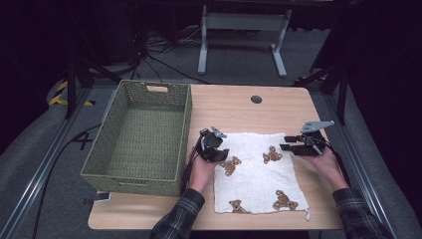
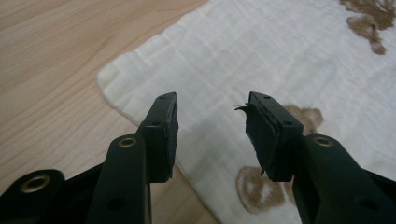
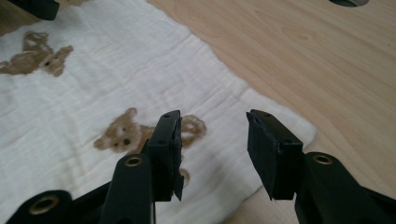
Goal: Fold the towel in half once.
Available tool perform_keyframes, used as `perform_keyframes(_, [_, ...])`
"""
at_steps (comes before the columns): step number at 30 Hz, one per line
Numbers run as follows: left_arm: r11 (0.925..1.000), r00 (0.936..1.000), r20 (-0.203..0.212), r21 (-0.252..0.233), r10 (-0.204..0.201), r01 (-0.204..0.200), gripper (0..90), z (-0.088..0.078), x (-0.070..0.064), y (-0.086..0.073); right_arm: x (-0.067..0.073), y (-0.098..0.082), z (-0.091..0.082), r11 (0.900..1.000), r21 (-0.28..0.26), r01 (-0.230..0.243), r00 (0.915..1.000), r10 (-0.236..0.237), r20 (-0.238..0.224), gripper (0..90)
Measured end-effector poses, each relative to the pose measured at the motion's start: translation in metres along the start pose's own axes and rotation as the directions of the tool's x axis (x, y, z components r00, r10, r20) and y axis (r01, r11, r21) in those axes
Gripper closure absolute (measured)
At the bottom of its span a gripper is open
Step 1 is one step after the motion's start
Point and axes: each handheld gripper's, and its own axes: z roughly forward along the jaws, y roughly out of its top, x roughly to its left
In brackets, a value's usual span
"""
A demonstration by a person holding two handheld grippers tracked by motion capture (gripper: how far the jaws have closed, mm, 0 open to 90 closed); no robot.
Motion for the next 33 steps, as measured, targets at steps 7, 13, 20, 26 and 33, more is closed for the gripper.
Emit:
perform_keyframes(7, [0.9996,0.9995,-0.018,-0.012,-0.025,0.025,53.8,0.009,0.011,0.011,-0.016,0.004,0.014,1.000,-0.008,-0.022,0.9994,0.022,0.026,56.1])
perform_keyframes(13, [0.9996,0.9978,-0.064,0.017,-0.021,0.022,51.8,0.022,0.023,0.020,-0.027,-0.004,0.023,0.999,0.003,-0.035,0.9973,0.035,0.064,55.5])
perform_keyframes(20, [0.9996,0.9955,-0.094,0.023,-0.015,0.017,50.8,0.032,0.030,0.025,-0.033,0.003,0.035,0.999,0.038,-0.028,0.9966,0.025,0.078,53.8])
perform_keyframes(26, [0.9993,0.9950,-0.098,0.032,-0.018,0.022,49.5,0.039,0.034,0.025,-0.034,0.001,0.039,0.998,0.055,-0.034,0.9951,0.028,0.094,55.3])
perform_keyframes(33, [0.9988,0.9958,-0.085,0.031,-0.034,0.037,61.0,0.038,0.036,0.024,-0.032,0.001,0.038,0.997,0.070,-0.037,0.9927,0.029,0.117,66.3])
